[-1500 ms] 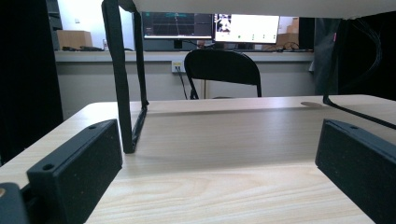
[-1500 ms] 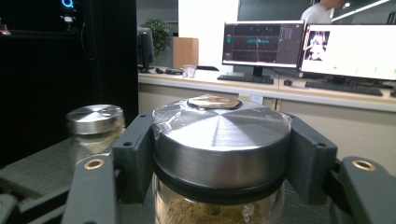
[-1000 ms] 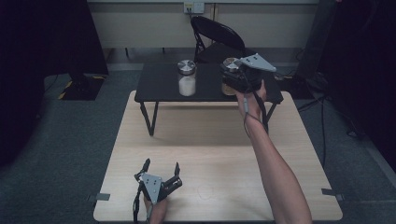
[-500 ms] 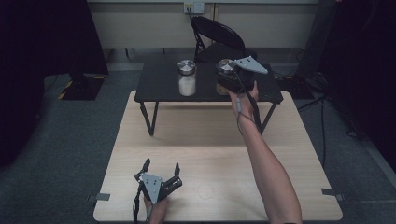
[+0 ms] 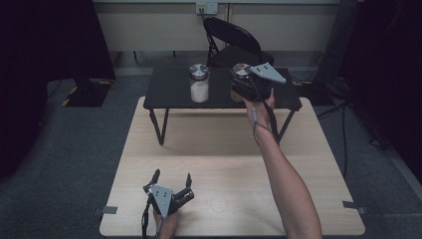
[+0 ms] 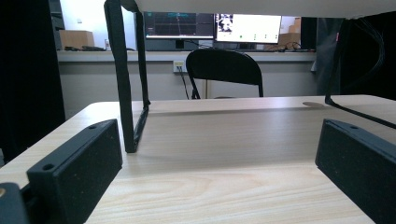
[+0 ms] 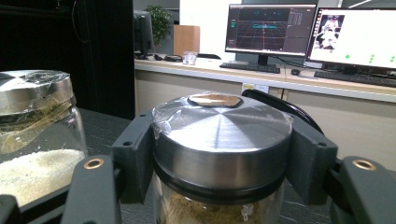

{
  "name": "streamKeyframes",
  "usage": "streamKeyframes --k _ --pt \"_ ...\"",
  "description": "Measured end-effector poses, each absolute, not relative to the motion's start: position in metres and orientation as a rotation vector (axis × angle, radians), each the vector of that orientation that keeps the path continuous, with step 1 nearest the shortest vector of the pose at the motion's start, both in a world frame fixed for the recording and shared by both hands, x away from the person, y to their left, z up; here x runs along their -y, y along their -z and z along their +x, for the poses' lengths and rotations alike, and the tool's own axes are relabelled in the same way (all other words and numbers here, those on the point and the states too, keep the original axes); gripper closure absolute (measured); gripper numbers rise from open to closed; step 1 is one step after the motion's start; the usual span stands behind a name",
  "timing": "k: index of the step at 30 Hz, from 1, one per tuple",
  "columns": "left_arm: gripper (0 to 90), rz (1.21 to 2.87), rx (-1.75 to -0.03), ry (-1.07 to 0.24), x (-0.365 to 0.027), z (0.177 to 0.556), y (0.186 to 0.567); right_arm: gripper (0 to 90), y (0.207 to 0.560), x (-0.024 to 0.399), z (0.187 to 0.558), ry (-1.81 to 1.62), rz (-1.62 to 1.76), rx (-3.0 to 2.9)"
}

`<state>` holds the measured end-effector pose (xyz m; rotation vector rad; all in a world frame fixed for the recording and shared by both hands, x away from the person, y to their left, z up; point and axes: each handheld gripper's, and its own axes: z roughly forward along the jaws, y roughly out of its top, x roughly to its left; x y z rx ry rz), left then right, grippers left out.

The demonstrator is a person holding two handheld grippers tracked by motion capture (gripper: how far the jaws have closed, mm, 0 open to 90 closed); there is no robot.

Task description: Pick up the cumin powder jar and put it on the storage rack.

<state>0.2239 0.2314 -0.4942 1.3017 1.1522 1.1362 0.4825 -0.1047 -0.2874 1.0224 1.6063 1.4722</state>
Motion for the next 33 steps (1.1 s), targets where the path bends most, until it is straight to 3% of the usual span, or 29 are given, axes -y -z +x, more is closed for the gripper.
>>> streamKeyframes --k 14,17,21,33 --pt "0.0 1.302 -1.152 -1.136 -0.231 0.224 0.494 33.9 0.288 0.106 0.484 -1.478 1.016 -1.61" --pt "0.0 1.302 -1.152 -1.136 -0.231 0.224 0.494 14.1 0.29 0.103 0.484 -1.462 1.018 -1.595" --pt "0.0 1.302 -1.152 -1.136 -0.231 0.224 0.494 0.7 0.297 0.105 0.482 -1.485 1.006 -1.57" --pt "0.0 1.301 -1.155 -1.139 -0.231 0.224 0.494 0.0 0.298 0.117 0.455 -1.552 0.929 -1.514"
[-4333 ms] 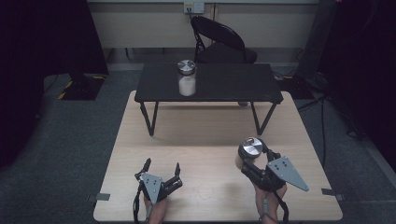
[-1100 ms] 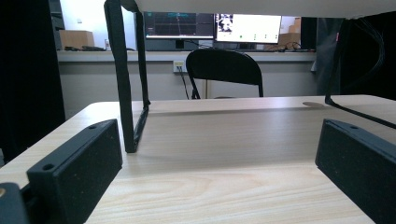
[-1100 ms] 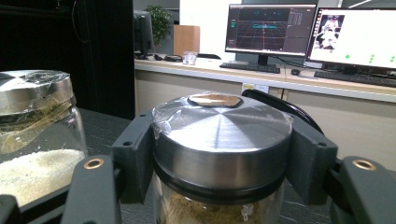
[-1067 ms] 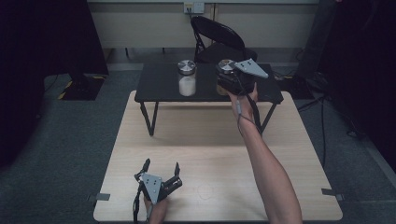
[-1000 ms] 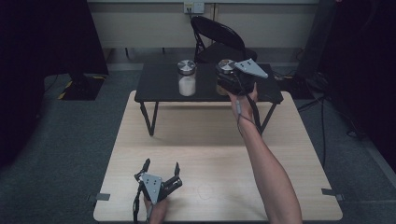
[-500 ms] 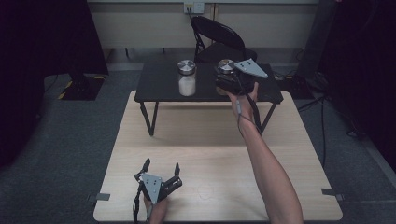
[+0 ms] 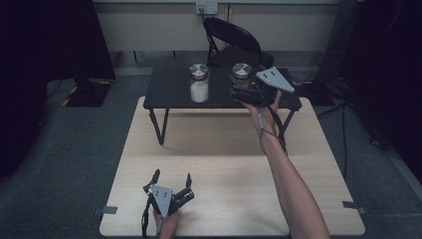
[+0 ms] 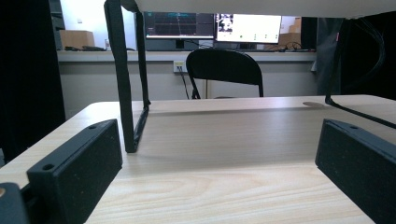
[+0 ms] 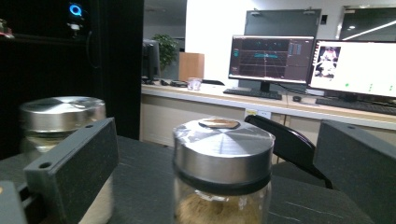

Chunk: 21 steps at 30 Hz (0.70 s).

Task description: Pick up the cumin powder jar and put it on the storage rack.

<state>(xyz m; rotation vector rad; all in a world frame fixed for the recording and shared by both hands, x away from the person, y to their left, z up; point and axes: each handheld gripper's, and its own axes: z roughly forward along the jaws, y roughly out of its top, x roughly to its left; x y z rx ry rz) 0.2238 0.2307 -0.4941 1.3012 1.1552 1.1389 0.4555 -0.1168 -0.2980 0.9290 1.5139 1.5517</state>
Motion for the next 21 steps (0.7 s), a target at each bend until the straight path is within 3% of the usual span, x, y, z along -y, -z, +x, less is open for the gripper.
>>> streamKeyframes --k 21 --pt "0.0 1.301 -1.154 -1.139 -0.231 0.224 0.494 0.0 0.325 0.145 0.392 -1.616 0.849 -1.474"
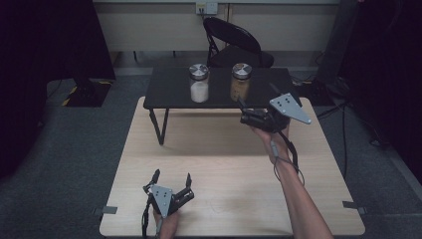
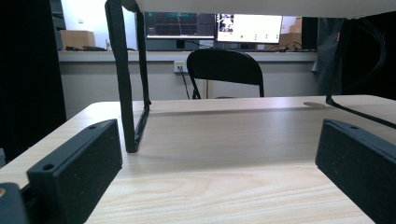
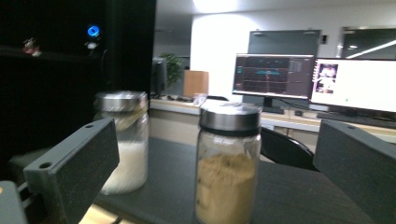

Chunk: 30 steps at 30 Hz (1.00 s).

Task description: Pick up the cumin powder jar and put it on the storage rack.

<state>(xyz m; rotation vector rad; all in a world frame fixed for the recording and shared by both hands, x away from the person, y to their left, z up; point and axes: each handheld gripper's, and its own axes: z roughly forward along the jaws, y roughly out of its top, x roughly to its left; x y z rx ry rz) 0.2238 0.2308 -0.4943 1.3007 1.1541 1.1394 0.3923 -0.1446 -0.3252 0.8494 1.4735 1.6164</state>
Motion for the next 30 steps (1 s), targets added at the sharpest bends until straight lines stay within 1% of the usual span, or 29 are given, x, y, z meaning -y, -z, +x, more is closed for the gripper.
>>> streamKeyframes --k 6,14,17,21,25,30 --pt "0.0 1.3 -1.154 -1.139 -0.231 0.224 0.494 0.0 0.34 0.156 0.379 -1.638 0.834 -1.491" --pt "0.0 1.3 -1.154 -1.14 -0.231 0.224 0.494 0.0 0.361 0.17 0.348 -1.592 0.845 -1.501" --pt "0.0 1.299 -1.154 -1.14 -0.231 0.224 0.494 0.0 0.367 0.178 0.334 -1.567 0.896 -1.511" --pt "0.0 1.3 -1.154 -1.14 -0.231 0.224 0.494 0.0 0.385 0.189 0.317 -1.56 0.959 -1.48" --pt "0.0 1.299 -1.154 -1.14 -0.231 0.224 0.494 0.0 0.402 0.2 0.303 -1.556 1.025 -1.449" --pt "0.0 1.297 -1.158 -1.146 -0.23 0.224 0.494 0.0 0.415 0.211 0.288 -1.489 1.099 -1.443"
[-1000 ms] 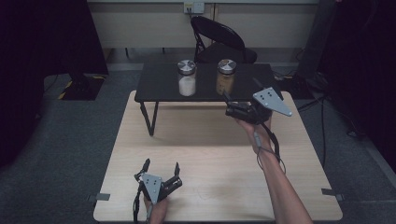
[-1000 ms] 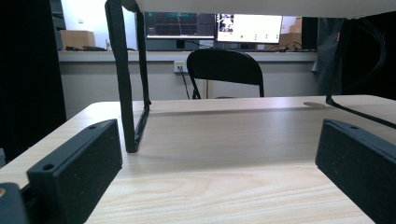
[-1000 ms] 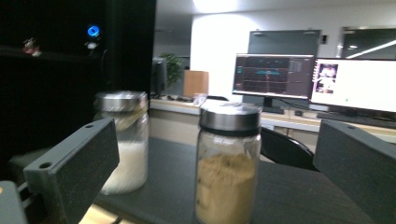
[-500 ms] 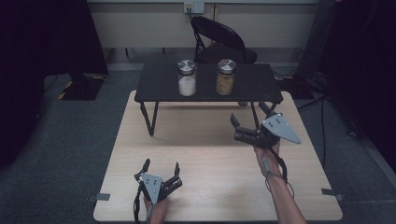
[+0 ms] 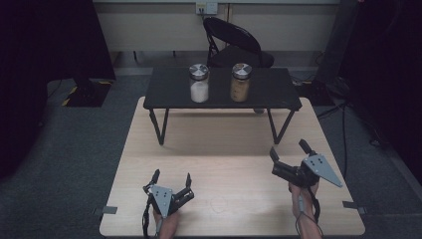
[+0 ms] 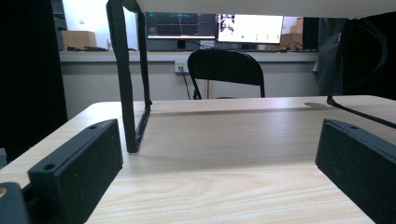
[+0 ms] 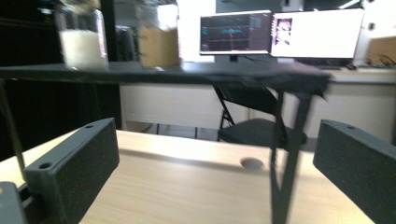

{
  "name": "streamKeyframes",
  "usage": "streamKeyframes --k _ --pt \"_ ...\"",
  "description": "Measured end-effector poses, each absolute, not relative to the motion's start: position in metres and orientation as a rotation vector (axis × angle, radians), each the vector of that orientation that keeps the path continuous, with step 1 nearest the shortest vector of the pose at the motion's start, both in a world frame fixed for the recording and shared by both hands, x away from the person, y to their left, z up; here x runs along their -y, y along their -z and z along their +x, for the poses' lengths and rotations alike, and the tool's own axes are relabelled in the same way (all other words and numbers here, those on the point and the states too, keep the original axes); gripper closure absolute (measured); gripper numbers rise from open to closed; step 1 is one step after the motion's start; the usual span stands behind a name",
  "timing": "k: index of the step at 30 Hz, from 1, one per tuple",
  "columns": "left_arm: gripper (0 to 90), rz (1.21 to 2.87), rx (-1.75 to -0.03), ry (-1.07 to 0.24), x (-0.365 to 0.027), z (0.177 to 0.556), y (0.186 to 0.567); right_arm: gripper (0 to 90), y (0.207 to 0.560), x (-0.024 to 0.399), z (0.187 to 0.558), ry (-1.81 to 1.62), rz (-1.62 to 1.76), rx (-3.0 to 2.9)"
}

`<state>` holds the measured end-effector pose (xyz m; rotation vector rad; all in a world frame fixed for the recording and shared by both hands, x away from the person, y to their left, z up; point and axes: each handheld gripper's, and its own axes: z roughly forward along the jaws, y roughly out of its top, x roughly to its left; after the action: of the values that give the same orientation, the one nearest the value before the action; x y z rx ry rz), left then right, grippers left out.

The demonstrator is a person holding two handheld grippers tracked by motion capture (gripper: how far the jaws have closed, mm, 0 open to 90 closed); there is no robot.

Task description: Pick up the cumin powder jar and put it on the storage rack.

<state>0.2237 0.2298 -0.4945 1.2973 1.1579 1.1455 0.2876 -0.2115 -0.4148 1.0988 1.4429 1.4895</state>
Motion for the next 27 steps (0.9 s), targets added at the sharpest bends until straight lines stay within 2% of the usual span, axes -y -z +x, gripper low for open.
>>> streamKeyframes --k 13,27 --pt "0.0 1.295 -1.162 -1.149 -0.229 0.223 0.494 0.0 0.459 0.23 0.246 -1.411 1.212 -1.345" --pt "0.0 1.294 -1.163 -1.15 -0.229 0.223 0.494 0.0 0.494 0.207 0.233 -1.343 1.206 -1.254"
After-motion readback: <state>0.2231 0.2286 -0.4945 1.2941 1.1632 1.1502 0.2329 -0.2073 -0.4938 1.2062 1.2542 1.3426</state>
